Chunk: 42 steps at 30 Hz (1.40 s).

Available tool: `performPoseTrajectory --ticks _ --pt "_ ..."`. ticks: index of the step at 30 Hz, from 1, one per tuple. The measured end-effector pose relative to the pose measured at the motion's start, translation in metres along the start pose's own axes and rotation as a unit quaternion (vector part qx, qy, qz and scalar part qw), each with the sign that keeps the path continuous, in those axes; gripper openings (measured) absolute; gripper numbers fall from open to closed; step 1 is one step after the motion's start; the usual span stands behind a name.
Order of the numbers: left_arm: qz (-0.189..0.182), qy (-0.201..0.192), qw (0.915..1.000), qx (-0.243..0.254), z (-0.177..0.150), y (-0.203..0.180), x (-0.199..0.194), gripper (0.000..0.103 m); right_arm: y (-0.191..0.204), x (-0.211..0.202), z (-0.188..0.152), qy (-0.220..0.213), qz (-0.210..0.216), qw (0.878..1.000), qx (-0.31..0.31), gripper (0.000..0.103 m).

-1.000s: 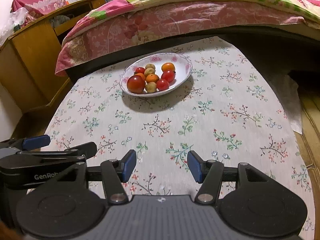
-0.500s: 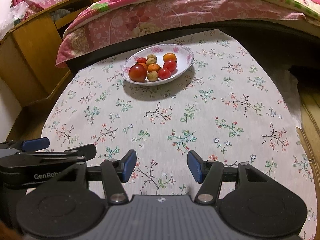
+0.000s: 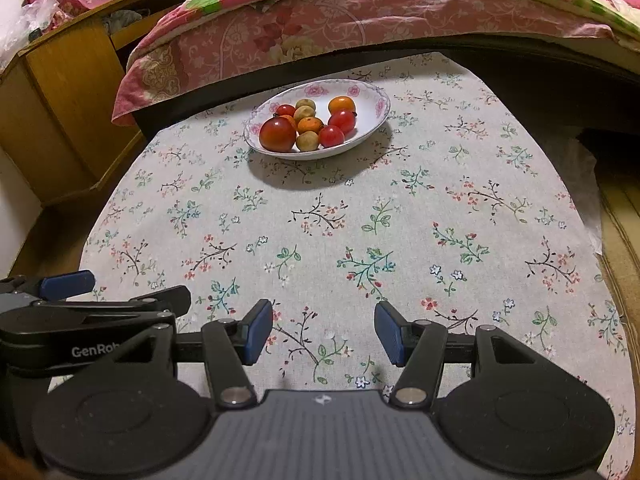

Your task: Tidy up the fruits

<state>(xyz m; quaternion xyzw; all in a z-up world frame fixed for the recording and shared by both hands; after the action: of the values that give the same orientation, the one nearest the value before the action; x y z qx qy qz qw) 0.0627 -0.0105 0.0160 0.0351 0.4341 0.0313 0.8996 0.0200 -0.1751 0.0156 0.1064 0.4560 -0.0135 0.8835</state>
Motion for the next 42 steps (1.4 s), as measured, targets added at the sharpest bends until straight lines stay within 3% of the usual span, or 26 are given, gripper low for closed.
performPoseTrajectory --ticks 42 --pt "0.004 0.011 0.9999 -0.007 -0.006 0.003 0.008 0.102 0.004 0.010 -0.005 0.012 0.001 1.000 -0.003 0.054"
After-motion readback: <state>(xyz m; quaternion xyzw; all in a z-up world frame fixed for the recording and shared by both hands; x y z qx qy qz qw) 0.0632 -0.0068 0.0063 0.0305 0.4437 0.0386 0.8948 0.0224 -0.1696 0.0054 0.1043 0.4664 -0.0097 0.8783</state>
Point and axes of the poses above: each gripper's, at about its wrist camera, not at the fingertips, and x roughly the way its jaws point, y to its left, z to its top, the point moved 2 cm from there along x, roughly the way its jaws point, and after that the axes turned 1 degree about z, right-handed, at the moved point
